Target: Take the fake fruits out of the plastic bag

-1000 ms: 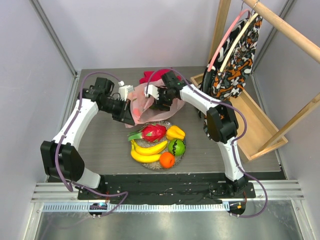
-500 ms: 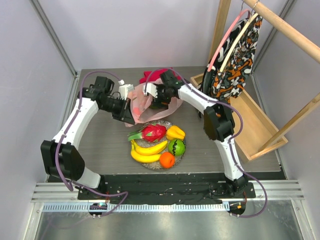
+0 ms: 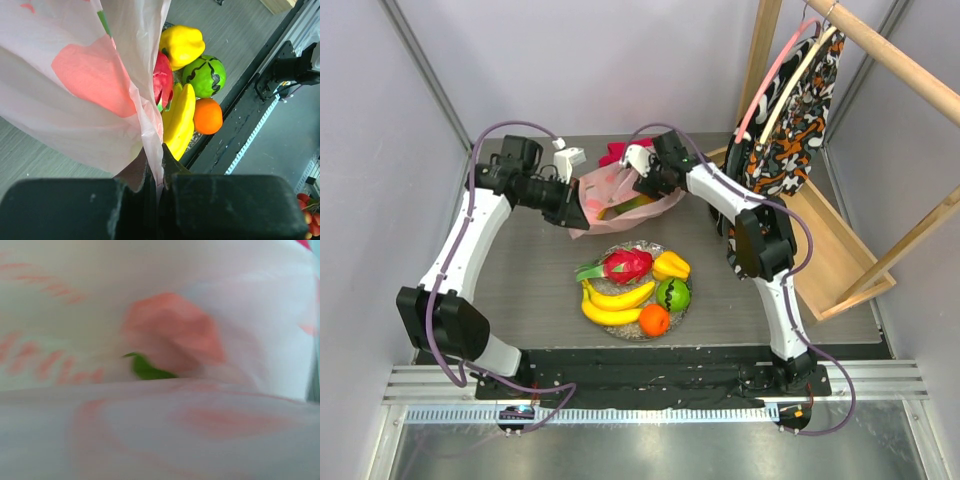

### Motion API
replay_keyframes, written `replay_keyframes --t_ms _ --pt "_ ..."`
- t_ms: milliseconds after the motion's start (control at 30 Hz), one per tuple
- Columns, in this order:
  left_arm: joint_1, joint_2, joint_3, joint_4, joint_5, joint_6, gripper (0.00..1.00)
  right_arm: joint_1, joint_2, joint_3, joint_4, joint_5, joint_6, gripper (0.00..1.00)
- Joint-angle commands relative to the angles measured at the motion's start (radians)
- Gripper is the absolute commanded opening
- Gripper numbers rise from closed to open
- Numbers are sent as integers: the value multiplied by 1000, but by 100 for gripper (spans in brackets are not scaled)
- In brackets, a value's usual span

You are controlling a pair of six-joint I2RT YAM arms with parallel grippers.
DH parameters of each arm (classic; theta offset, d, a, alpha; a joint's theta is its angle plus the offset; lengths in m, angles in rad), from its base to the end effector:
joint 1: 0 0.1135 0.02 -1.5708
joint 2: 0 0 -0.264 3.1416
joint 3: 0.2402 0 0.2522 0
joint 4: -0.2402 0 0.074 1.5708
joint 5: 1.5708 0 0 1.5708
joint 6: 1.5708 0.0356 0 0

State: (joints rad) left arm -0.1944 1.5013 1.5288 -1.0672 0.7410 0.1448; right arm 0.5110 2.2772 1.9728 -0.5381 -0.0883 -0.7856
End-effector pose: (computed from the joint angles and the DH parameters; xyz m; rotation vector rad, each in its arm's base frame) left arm 0.2855 -0.0807 0.3571 0.6733 2.3876 -0.9746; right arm 0.4485 0.2550 0.2165 -1.4868 1.8955 -0.0203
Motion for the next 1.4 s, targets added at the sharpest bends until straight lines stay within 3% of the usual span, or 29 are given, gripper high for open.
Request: replay_keyframes --t_ms 0,200,500,667,933,1200,1367 --pt "-2 -12 -7 -24 5 33 0 -57 -63 -18 93 247 135 79" --pt "-7 -3 -39 -8 -3 35 0 -49 -293 -289 119 242 190 79" --pt "-48 -9 -82 47 -14 -5 0 50 -511 -541 112 -128 122 73" --pt "-56 0 -58 50 -18 -16 0 75 -504 -537 107 -244 49 46" --pt "-56 5 -45 30 -23 -10 0 78 -312 -333 -31 -240 -26 21" --pt "-54 8 -39 15 -28 1 0 73 -188 -195 -39 -225 -69 27" --pt "-56 10 -47 6 -35 16 0 70 -196 -192 23 -251 -96 55"
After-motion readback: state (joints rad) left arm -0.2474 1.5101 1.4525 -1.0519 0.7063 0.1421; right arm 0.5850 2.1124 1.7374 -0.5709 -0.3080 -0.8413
